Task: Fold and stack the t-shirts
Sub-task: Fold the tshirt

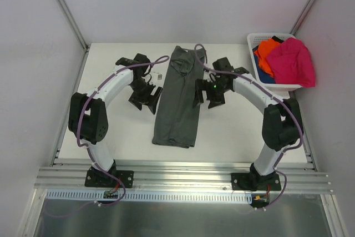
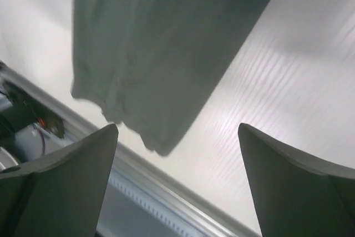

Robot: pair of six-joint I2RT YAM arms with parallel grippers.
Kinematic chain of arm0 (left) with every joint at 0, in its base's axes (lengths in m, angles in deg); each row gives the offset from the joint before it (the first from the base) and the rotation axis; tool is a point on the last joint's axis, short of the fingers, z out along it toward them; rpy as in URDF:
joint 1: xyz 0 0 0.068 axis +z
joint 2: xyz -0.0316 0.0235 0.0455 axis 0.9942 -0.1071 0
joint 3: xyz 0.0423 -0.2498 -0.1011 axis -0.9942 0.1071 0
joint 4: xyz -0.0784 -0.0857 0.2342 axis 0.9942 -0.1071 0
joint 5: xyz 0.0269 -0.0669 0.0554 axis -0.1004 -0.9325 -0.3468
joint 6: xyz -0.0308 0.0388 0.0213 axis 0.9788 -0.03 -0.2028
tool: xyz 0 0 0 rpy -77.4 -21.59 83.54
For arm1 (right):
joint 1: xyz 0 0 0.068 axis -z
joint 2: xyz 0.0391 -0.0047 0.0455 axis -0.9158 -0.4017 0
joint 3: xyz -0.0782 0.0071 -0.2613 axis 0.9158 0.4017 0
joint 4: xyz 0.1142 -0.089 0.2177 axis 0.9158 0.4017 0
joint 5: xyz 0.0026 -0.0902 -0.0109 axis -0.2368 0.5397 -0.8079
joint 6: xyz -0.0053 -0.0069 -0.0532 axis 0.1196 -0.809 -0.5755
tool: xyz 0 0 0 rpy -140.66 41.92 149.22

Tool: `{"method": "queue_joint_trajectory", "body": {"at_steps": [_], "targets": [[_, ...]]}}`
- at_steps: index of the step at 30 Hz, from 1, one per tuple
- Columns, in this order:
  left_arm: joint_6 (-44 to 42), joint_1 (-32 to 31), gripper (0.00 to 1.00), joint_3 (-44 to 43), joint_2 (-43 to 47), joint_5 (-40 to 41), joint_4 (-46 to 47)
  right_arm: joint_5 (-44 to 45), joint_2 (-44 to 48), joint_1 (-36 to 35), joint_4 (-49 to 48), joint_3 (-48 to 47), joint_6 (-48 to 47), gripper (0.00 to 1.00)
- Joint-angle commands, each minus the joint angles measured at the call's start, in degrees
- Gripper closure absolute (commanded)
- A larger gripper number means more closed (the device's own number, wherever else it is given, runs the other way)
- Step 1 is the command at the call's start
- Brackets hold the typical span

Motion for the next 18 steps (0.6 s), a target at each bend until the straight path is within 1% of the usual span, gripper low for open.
{"method": "queue_joint_trajectory", "body": {"at_steps": [1,5,9,12,14,18], "targets": [[-0.3,-0.2,0.25,0.1,-0.2,-5.3,-3.5,-1.4,7.2,-2.5,1.7,9.3,2.4,0.06],[0.0,0.1,0.29,2.7,-1.1,-7.8,-6.1,0.4,12.8,-3.8,1.9,16.6,2.6,0.11],[0.2,0.2,0.30,4.6,-3.5,-9.5,-8.5,0.7,15.2,-4.9,2.3,20.2,1.7,0.13],[-0.4,0.2,0.29,5.0,-5.6,-11.1,-9.4,0.5,15.5,-5.8,0.8,22.3,1.8,0.15],[-0.5,0.2,0.29,5.1,-6.8,-11.7,-9.6,0.7,14.9,-5.8,-0.7,22.3,2.0,0.15],[0.2,0.2,0.28,3.2,-10.3,-12.9,-9.3,1.2,11.1,-5.2,-1.2,17.6,1.7,0.15]]}}
